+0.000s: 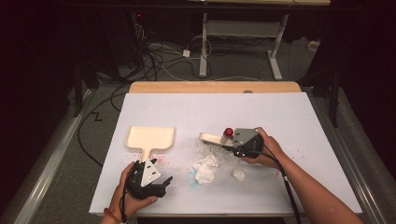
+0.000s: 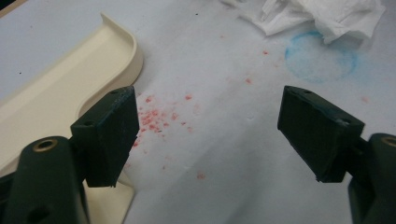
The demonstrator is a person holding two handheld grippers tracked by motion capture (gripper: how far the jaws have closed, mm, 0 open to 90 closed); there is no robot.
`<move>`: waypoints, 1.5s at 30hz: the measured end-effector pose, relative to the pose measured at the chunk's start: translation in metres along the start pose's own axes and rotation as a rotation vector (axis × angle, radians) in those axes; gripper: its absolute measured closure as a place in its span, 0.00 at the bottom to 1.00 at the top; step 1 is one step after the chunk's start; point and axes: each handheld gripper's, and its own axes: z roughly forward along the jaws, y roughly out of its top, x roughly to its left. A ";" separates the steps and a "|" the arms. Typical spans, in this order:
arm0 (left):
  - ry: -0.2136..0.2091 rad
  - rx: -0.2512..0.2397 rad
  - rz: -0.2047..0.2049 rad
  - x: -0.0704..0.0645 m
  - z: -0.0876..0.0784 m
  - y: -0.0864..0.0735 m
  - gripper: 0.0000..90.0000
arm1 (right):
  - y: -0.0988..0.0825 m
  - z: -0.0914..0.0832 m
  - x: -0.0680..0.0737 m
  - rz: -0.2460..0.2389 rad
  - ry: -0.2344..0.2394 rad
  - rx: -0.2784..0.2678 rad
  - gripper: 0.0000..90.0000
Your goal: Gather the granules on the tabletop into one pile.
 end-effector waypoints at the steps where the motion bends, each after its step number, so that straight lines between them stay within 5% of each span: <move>1: 0.000 0.000 0.002 0.000 0.000 0.000 0.22 | -0.001 -0.004 0.001 -0.016 0.004 0.006 0.75; 4: -0.002 0.003 0.005 -0.001 0.001 0.001 0.22 | 0.000 -0.016 -0.002 -0.021 -0.035 -0.007 0.75; 11: -0.002 0.003 0.004 -0.001 0.001 0.002 0.22 | -0.005 -0.052 -0.018 0.133 -0.160 -0.061 0.75; 17: -0.007 -0.001 -0.001 0.000 0.000 0.001 0.22 | -0.025 -0.083 -0.025 0.242 -0.272 0.077 0.75; 24: -0.005 -0.002 0.014 0.000 0.001 0.002 0.22 | -0.052 -0.086 -0.024 0.344 -0.305 0.245 0.75; 28: -0.009 0.002 0.016 -0.001 0.002 0.003 0.22 | -0.061 -0.077 -0.021 0.392 -0.275 0.282 0.75; 34: -0.013 0.009 0.020 -0.002 0.004 0.003 0.22 | -0.058 -0.071 -0.011 0.434 -0.204 0.233 0.75; 45: -0.011 0.011 0.024 -0.002 0.004 0.003 0.22 | -0.019 -0.060 0.013 0.452 -0.106 0.125 0.75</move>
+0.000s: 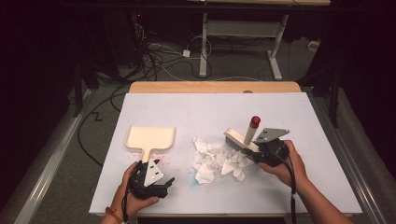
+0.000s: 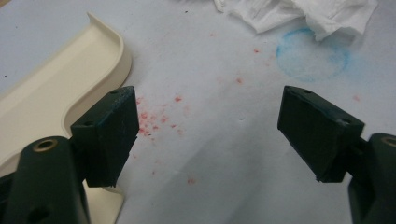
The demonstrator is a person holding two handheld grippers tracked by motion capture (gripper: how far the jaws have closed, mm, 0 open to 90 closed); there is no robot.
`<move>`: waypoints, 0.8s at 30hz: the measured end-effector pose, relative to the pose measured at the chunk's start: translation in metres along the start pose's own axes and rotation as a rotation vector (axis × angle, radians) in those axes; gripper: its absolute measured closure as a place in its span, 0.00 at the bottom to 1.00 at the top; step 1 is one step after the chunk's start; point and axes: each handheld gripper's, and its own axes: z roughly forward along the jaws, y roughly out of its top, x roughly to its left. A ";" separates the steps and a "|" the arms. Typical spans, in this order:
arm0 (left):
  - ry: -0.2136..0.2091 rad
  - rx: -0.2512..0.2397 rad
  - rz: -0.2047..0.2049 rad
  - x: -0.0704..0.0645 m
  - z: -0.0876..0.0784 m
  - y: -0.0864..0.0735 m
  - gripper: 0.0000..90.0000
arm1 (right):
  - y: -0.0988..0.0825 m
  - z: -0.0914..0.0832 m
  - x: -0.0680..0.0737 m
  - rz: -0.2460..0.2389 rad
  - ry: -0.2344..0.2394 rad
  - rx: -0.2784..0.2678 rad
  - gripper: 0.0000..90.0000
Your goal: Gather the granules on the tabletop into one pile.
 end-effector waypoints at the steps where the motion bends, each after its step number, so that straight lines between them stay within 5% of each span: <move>1: 0.001 0.001 0.001 0.000 0.000 0.000 0.22 | 0.003 0.002 0.003 -0.006 0.002 -0.007 0.75; 6: -0.001 0.002 -0.015 0.000 -0.002 -0.002 0.22 | 0.007 -0.005 0.007 -0.002 0.011 -0.082 0.75; 14: 0.009 0.005 -0.019 0.001 -0.003 -0.002 0.22 | -0.001 -0.045 -0.010 0.070 0.010 -0.172 0.75; 18: 0.009 0.005 -0.021 0.001 -0.003 -0.001 0.22 | -0.010 -0.054 -0.010 0.036 -0.001 -0.138 0.75; 24: 0.005 0.008 -0.017 0.001 -0.002 -0.001 0.22 | -0.034 -0.060 -0.003 -0.010 0.060 -0.023 0.75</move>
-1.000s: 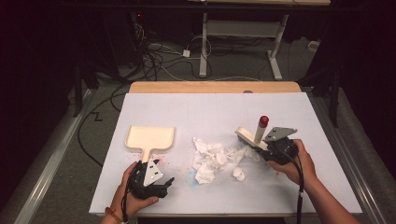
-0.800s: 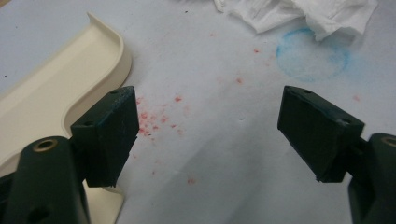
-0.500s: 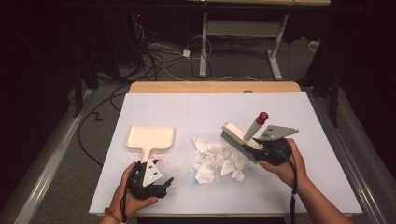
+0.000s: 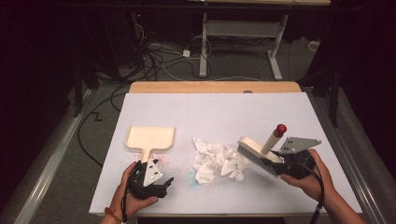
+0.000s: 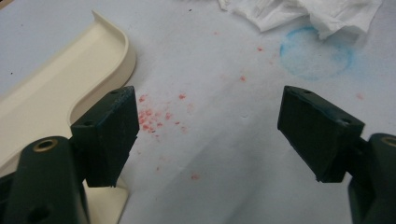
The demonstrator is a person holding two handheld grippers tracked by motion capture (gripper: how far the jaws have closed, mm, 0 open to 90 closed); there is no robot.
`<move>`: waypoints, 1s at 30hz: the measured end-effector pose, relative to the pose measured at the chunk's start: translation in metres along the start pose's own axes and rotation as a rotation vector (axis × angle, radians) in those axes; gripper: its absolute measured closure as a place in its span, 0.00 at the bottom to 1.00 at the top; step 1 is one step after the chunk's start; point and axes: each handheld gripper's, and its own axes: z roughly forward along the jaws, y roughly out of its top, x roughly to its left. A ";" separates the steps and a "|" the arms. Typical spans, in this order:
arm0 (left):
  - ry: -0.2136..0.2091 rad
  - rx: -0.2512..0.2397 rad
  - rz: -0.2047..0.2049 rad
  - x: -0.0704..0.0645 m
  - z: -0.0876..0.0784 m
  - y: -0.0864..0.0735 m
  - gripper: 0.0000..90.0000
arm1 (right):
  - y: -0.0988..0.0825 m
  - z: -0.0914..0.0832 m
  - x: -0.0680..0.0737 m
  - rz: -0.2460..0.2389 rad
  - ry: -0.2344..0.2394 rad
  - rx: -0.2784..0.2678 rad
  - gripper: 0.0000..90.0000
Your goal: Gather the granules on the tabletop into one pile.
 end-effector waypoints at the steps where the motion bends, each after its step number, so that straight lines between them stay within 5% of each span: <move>1: -0.001 -0.001 -0.002 0.000 0.000 0.000 0.22 | -0.005 -0.001 0.002 -0.003 0.009 0.018 0.75; 5: -0.002 0.002 0.002 -0.001 0.001 0.001 0.22 | -0.020 0.002 0.005 -0.031 0.027 0.083 0.75; 10: -0.002 0.003 0.019 -0.002 0.003 0.003 0.22 | -0.023 0.007 0.004 -0.018 0.049 0.066 0.75; 23: -0.008 0.008 0.024 -0.003 0.004 0.003 0.22 | 0.019 0.046 0.028 -0.040 0.066 0.015 0.75; 30: -0.010 0.010 0.008 -0.002 0.002 0.001 0.22 | 0.031 0.032 0.026 -0.042 0.063 -0.054 0.75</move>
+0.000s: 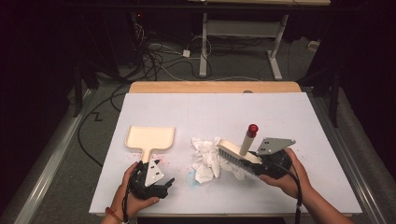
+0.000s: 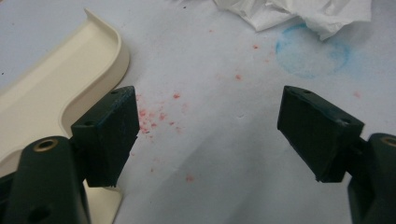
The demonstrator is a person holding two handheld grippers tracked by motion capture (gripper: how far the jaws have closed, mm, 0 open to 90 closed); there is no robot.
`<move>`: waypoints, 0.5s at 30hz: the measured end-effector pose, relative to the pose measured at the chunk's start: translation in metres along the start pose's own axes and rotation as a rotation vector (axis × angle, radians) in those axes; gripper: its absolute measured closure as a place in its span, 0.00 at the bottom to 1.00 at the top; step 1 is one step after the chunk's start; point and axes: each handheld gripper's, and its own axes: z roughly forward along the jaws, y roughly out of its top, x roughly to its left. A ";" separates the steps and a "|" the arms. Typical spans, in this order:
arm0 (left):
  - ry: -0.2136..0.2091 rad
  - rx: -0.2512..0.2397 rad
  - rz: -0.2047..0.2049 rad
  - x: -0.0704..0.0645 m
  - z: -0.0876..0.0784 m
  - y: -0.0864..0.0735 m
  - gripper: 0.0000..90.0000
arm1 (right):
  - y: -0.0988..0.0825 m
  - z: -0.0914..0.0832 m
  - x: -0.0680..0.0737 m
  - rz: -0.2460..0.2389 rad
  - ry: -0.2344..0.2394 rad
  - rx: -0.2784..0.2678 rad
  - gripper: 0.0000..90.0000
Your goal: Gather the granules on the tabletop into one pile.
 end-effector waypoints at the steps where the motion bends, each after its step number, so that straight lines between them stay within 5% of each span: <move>1: 0.000 0.000 0.000 0.000 0.000 0.000 0.22 | 0.000 -0.005 -0.001 -0.001 -0.003 -0.007 0.75; 15: 0.003 0.011 0.016 -0.002 0.004 0.003 0.22 | -0.044 -0.056 0.000 -0.006 0.026 -0.001 0.75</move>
